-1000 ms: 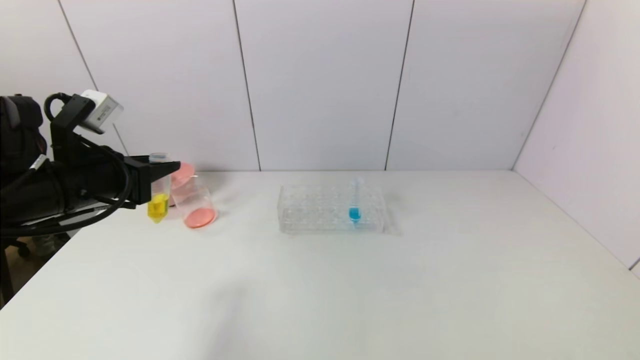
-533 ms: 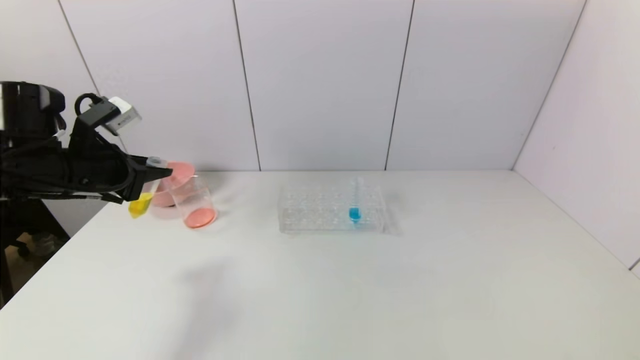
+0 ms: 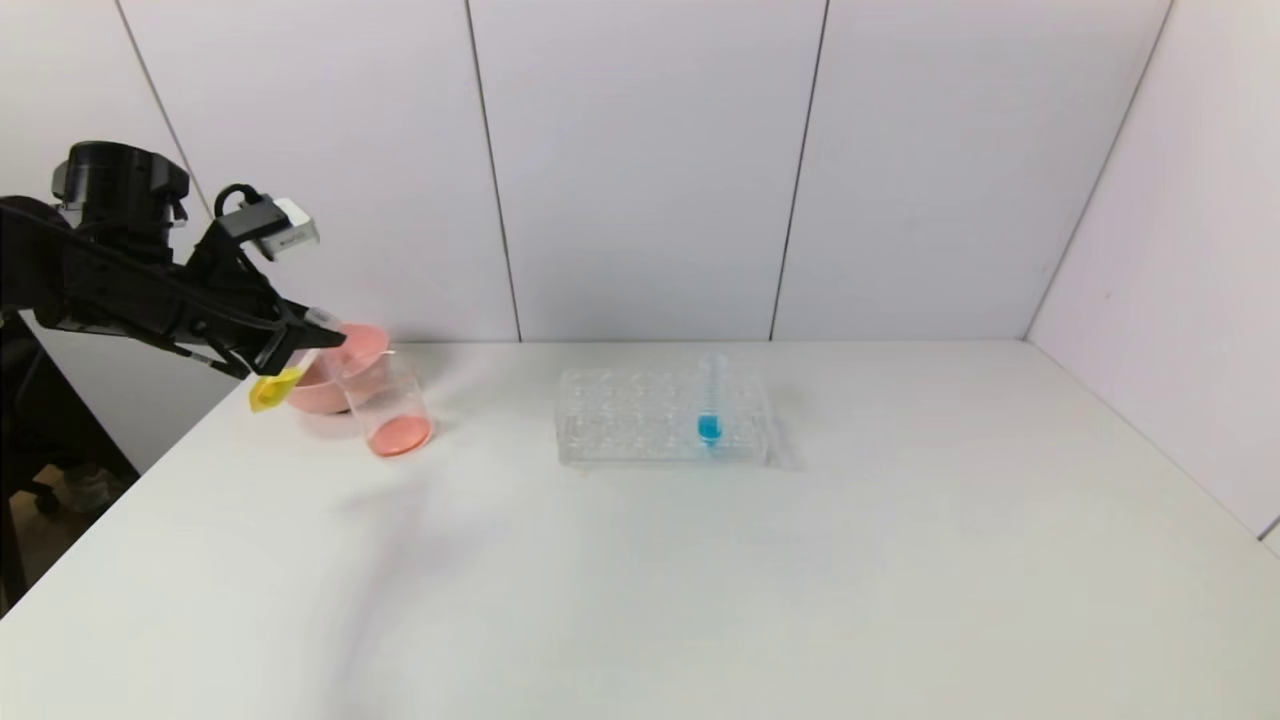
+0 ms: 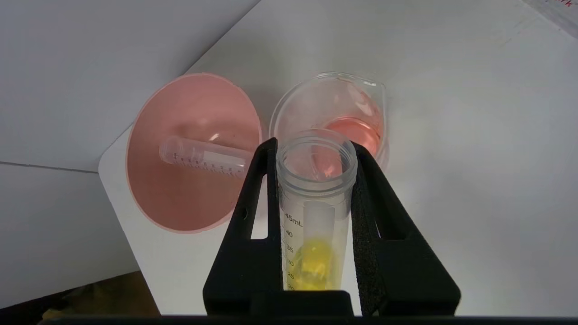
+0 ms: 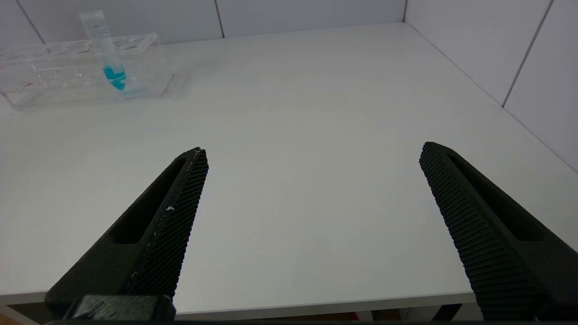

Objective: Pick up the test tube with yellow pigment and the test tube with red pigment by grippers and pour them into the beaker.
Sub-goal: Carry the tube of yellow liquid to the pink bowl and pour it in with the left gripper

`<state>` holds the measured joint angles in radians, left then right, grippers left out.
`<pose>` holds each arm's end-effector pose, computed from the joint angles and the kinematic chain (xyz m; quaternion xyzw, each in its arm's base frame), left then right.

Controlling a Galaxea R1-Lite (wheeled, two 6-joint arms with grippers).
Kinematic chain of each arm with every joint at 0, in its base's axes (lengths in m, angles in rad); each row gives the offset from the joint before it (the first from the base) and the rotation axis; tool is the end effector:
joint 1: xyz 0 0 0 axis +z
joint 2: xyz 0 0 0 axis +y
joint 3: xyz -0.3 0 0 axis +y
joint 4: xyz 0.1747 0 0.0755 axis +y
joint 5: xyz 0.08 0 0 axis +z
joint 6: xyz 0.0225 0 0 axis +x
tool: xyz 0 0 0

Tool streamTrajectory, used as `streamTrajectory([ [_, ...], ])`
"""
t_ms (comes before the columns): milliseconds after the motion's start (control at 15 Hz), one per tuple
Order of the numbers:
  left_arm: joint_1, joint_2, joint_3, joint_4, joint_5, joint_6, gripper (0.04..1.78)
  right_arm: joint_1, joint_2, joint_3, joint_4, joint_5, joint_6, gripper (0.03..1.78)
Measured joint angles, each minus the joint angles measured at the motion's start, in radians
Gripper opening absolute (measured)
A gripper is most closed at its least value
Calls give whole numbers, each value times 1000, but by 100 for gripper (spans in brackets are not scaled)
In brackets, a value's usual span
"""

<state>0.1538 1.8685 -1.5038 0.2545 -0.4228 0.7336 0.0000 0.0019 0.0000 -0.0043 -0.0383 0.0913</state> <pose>0.3572 0.0460 0.2367 0.2576 0.2269 -0.2240 0.9121 -0.0227 -0.0009 0.0760 0.0456 -0.0021 -0.0191 0.9988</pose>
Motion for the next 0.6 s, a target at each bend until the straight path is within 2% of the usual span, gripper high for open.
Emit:
streamTrajectory([
  [133, 10, 53, -80, 54, 0, 24, 45, 0, 0, 0, 0, 0, 0, 171],
  [333, 15, 105, -214, 220, 7, 87, 45, 0, 0, 0, 0, 0, 0, 171],
  [600, -3, 147, -342, 403, 77, 141, 45, 0, 0, 0, 0, 0, 0, 171],
])
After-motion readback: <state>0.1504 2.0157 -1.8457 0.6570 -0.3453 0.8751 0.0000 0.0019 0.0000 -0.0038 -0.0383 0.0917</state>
